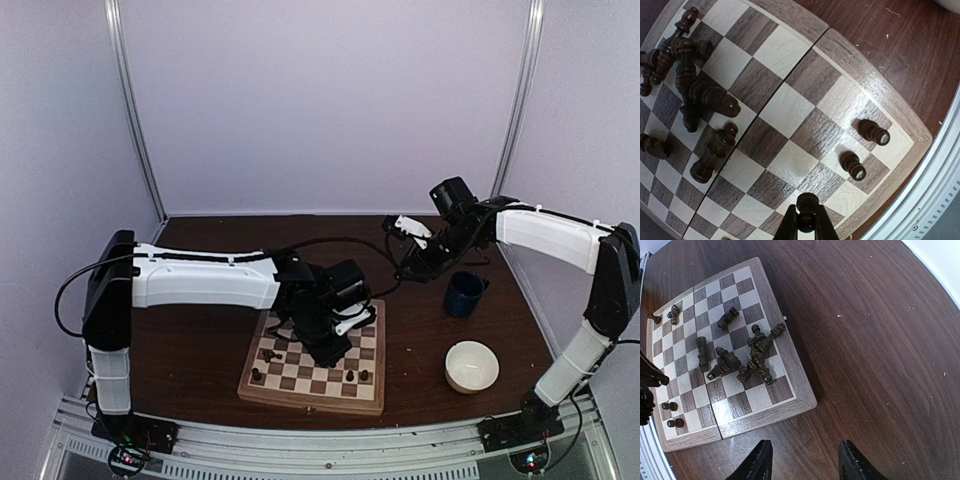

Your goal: Set up the chess pieces on the board

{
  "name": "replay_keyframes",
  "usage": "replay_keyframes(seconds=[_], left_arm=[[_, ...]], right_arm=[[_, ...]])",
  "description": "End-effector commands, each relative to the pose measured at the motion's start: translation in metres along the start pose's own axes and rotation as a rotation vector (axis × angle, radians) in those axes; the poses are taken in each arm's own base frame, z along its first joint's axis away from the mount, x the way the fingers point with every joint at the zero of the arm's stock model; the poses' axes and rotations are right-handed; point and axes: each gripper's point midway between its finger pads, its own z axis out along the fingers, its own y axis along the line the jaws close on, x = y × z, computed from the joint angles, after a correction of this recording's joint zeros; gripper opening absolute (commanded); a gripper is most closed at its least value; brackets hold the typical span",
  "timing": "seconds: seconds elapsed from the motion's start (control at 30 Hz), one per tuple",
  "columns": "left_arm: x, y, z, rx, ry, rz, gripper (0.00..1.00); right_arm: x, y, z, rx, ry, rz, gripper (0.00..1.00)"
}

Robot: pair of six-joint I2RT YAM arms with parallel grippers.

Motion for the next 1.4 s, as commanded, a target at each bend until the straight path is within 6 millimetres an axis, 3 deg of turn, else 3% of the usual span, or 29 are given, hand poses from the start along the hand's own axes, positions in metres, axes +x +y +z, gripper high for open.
replay_keyframes(seconds=[0.0,0.53,0.9,1.17,1.37], left_arm=[[-0.004,-0.002,0.004,-0.009,0.004,0.013,0.02],[-0.001,-0.023,0.017,0.041,0.014,0.023,0.02],[0.003,-0.019,0.027,0.013,0.034,0.021,0.04],[0.004,-0.015,0.027,-0.009,0.033,0.022,0.08],[0.002,-0.015,0.025,-0.009,0.027,0.02,0.19]], right_arm=[[-0.005,-0.001,-0.006,0.017,-0.027,-0.008,0.49],[-0.003,-0.008,-0.005,0.029,-0.026,0.011,0.49],[-0.002,-0.008,-0.004,0.023,-0.026,0.016,0.49],[-0.001,-0.008,-0.003,0.016,-0.025,0.019,0.49],[-0.001,-0.008,-0.002,0.012,-0.022,0.023,0.49]])
